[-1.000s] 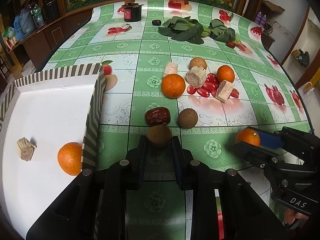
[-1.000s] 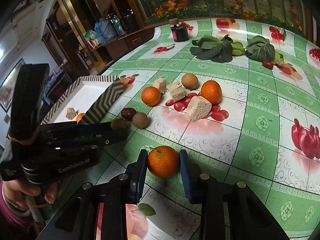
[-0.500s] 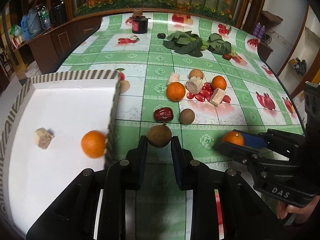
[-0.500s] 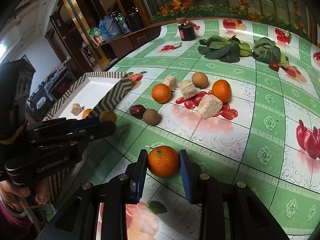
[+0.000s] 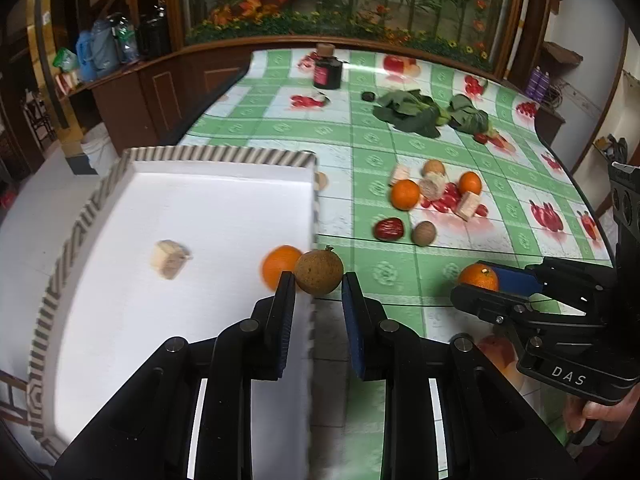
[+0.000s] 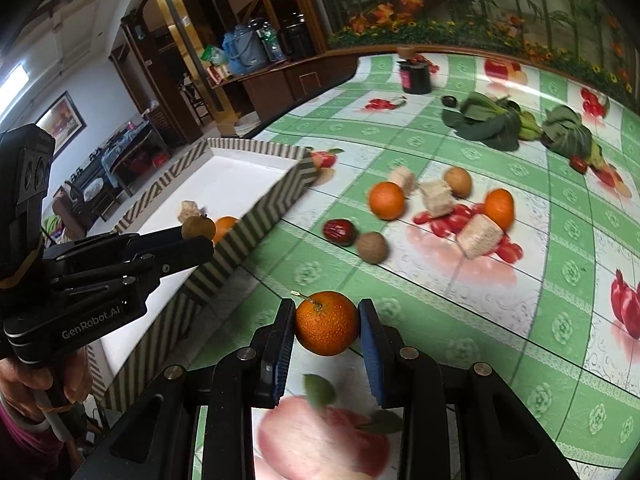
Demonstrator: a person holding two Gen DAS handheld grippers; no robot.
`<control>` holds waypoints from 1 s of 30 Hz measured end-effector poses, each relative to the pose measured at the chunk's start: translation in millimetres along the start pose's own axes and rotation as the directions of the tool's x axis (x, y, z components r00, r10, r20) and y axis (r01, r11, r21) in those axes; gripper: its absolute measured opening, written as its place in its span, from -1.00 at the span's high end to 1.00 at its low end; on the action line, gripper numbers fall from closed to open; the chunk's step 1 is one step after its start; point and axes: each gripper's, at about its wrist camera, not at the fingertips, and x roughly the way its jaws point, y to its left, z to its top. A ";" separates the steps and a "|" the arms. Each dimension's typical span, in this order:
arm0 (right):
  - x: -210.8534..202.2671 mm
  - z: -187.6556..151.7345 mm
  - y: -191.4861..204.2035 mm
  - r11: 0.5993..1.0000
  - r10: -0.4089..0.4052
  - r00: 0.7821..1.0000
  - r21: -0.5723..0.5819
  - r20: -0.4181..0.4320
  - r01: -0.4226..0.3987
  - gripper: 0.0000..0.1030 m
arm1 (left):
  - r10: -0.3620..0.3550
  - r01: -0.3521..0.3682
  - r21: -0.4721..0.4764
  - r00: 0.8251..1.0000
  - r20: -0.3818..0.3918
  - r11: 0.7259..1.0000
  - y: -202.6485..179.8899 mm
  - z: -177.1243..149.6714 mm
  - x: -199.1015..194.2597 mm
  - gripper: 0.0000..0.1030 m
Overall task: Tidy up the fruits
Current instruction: 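Carry the brown fruit and the orange over the white tray with both tools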
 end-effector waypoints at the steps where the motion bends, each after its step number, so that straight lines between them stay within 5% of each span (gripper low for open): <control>1: 0.3 1.3 3.6 1.000 0.001 1.000 -0.008 0.000 -0.001 0.40 | 0.004 -0.003 -0.005 1.000 0.005 1.000 3.4 -0.2 -2.5 0.55; 30: 34.5 37.4 113.1 0.970 0.059 0.998 -0.233 -0.035 -0.065 0.40 | 0.103 -0.097 -0.139 0.994 0.041 0.986 87.7 -22.4 -34.2 0.55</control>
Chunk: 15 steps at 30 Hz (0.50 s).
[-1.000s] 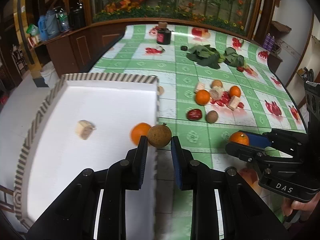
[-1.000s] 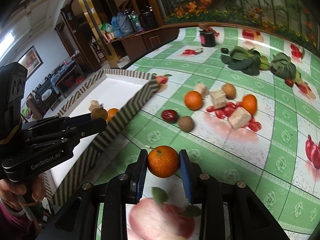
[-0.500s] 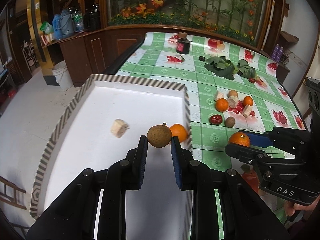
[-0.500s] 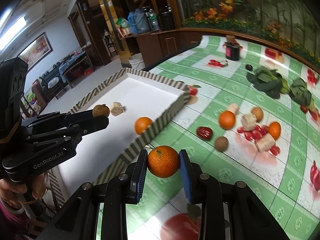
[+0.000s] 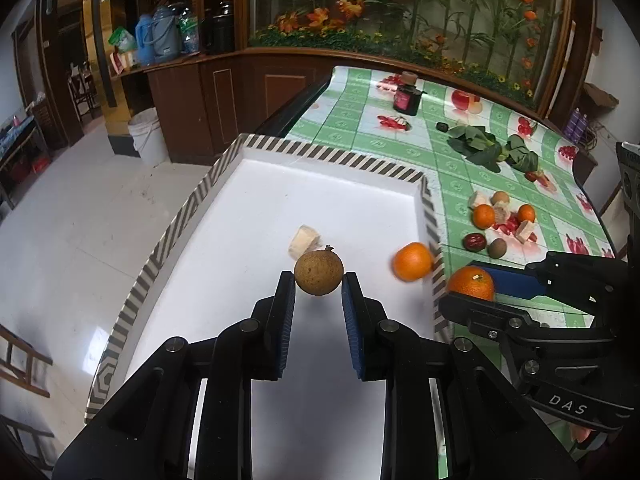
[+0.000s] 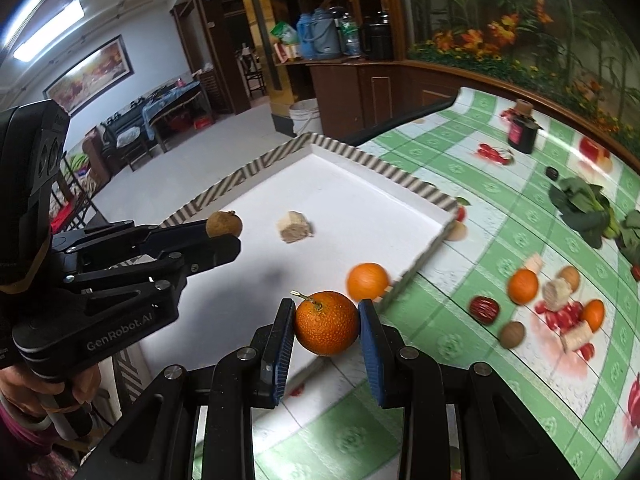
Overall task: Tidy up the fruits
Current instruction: 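Carry the brown fruit and the orange over the white tray with both tools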
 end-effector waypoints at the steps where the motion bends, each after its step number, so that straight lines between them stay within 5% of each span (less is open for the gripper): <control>1: 2.7 0.9 2.1 1.000 0.004 1.000 -0.004 -0.004 -0.004 0.40 | 0.001 -0.001 -0.004 1.000 -0.003 1.000 2.2 -0.8 0.6 0.55; 15: 40.8 4.5 21.1 0.999 0.034 0.996 -0.033 -0.085 -0.037 0.40 | 0.002 -0.005 -0.043 0.997 -0.071 0.999 24.6 -14.4 21.1 0.55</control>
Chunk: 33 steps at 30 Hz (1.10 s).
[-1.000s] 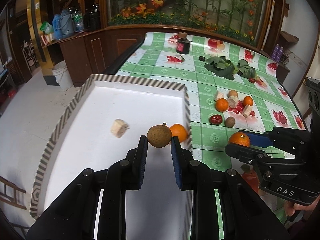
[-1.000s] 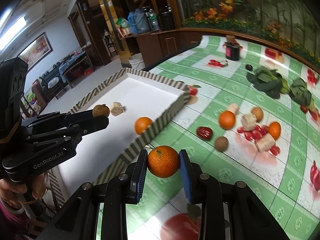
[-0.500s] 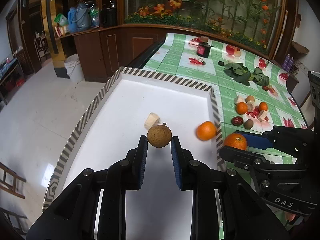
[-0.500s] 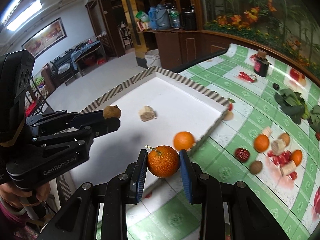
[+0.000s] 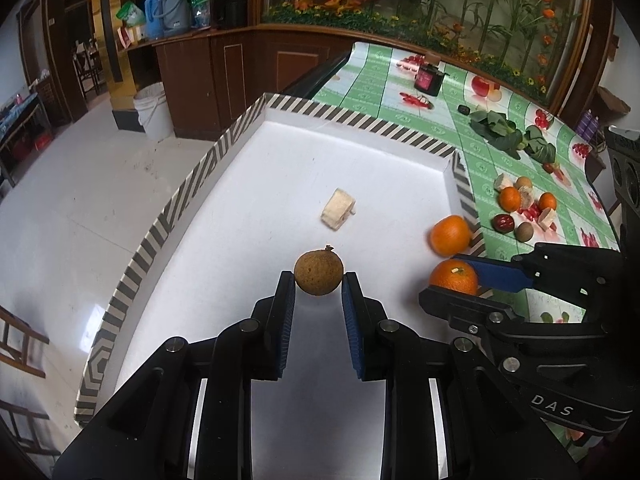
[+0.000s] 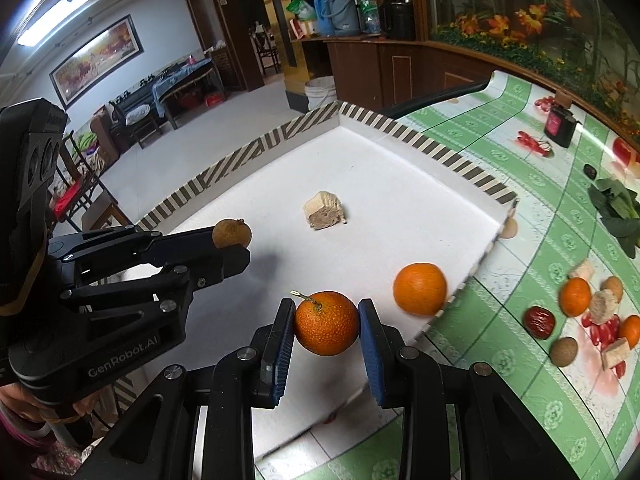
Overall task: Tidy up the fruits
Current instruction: 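Open the left tool over the tray while the right tool releases its orange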
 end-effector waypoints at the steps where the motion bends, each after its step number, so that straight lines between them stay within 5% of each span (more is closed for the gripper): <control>1: 2.9 1.3 -0.3 1.000 0.001 1.000 -0.002 -0.004 -0.001 0.40 | 0.001 -0.001 -0.001 1.000 -0.002 1.000 0.8 -0.4 0.8 0.55; 18: 34.2 5.6 3.1 0.999 0.005 0.998 -0.047 -0.055 -0.008 0.40 | 0.011 -0.015 -0.046 0.996 -0.084 0.999 15.1 -4.4 18.1 0.54; 25: 28.9 4.0 3.4 0.999 0.009 0.999 -0.040 -0.039 -0.011 0.39 | 0.020 -0.026 -0.074 0.997 -0.076 0.997 21.2 -3.5 15.5 -0.06; 33: -6.6 0.4 -6.5 1.000 0.030 0.999 0.004 0.033 -0.030 0.39 | 0.037 -0.039 -0.073 0.999 -0.033 0.997 15.0 0.3 0.9 -0.06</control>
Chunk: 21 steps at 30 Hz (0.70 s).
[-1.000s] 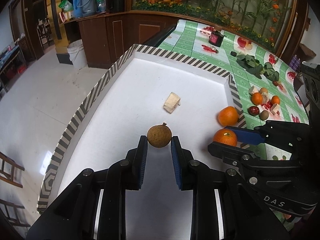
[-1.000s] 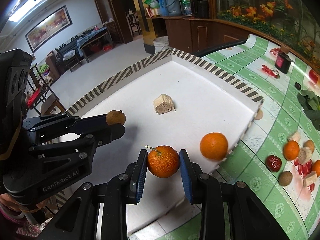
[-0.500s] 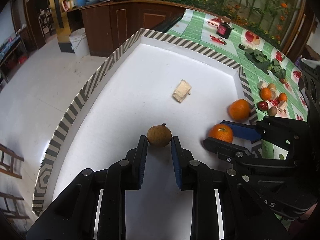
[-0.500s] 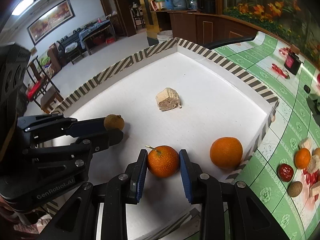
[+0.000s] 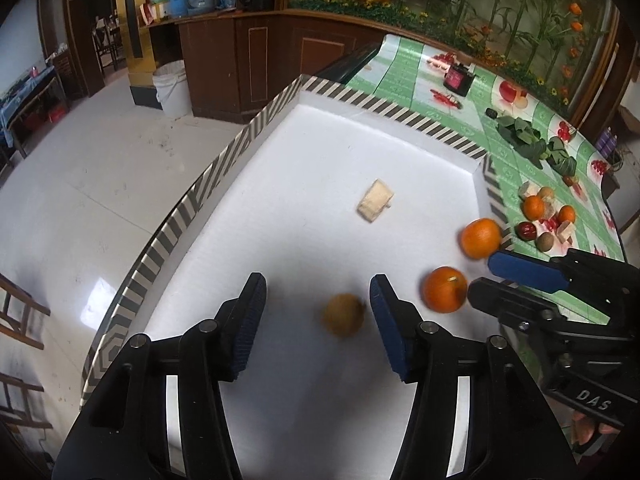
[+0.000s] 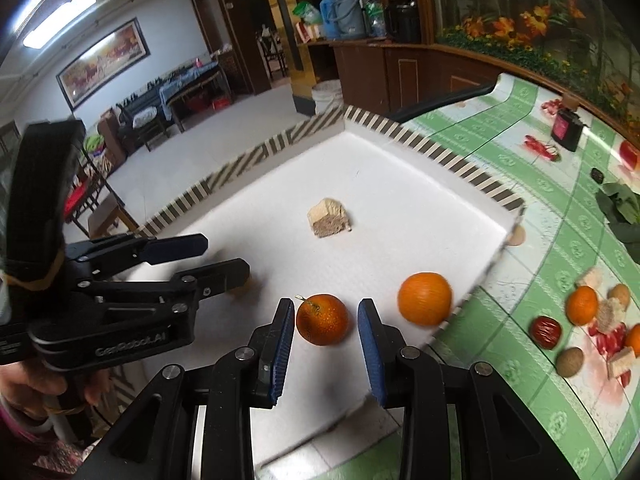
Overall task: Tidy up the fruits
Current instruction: 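Open the left tool over the tray while the right tool releases its orange, then move both open tools back over the remaining fruits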
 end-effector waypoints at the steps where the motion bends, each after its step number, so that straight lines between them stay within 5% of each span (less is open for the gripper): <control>1: -4.4 -0.5 -0.7 1.000 -0.001 1.000 0.005 0.009 0.001 0.39 | -0.001 0.001 0.005 1.000 0.006 1.000 -2.2 0.3 -2.2 -0.06; 21: -68.1 -64.4 -86.8 0.969 -0.138 0.990 0.209 0.032 0.128 0.39 | -0.138 0.138 0.133 0.990 -0.008 0.981 -94.1 -0.1 -9.8 -0.05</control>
